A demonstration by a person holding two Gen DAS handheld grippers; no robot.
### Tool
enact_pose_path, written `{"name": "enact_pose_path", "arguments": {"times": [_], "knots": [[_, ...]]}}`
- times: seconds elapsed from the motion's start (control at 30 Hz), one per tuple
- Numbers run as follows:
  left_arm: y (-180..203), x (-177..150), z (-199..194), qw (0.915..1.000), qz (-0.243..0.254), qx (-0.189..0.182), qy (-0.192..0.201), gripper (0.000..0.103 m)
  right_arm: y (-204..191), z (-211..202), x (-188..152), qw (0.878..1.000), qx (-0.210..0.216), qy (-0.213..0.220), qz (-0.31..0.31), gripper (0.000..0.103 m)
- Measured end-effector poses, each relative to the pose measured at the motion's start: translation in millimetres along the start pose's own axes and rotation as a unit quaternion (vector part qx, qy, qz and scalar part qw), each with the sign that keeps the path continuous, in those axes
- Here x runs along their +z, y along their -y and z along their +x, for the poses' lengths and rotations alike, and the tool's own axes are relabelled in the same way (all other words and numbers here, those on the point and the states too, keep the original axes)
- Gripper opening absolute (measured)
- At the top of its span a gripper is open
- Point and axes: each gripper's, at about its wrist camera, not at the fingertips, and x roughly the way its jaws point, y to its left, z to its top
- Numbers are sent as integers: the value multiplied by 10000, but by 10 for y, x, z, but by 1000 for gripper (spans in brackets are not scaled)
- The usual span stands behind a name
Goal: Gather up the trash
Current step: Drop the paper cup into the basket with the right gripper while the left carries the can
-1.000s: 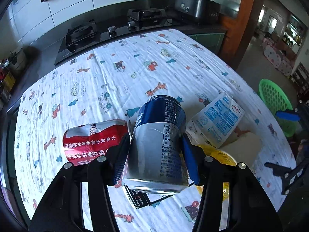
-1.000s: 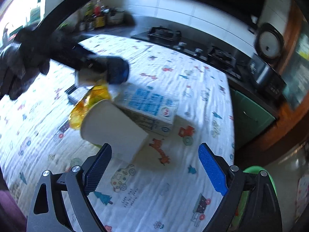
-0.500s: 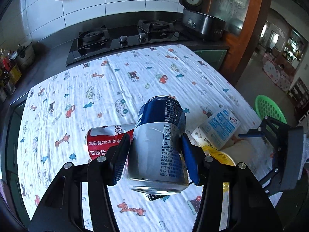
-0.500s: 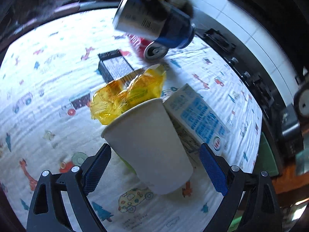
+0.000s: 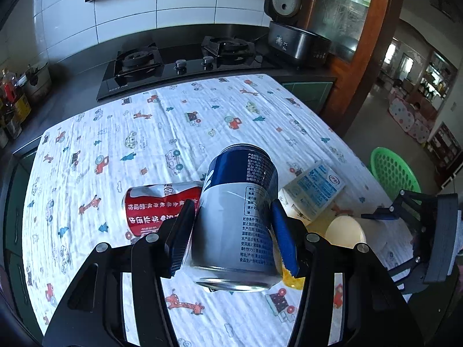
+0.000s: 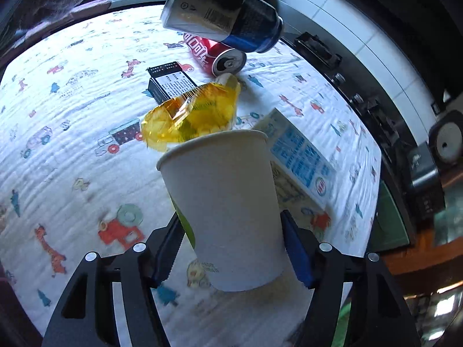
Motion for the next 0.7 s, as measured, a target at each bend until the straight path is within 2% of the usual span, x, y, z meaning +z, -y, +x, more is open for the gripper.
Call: {"name": "enact_pose_path", "arguments": {"times": [0.23,0.37,0.53,0.7], "knots": [[313,-36,-149,9995,209,-208,142,53,116,-377,-347,9960,-141,7,886,64],[594,-14,-159,9983,352,-423,203,53,271,-502,-622,9884,-468,-60,1446,64],[987,53,-125,9958,511,-702,279,53,606,-612,-1097,9711,-852,-238,2216,64],[1431,136,-21,9926,696,-951,283,53,1032,-676,-1696,9455,-1266,-456,2967,64]]}}
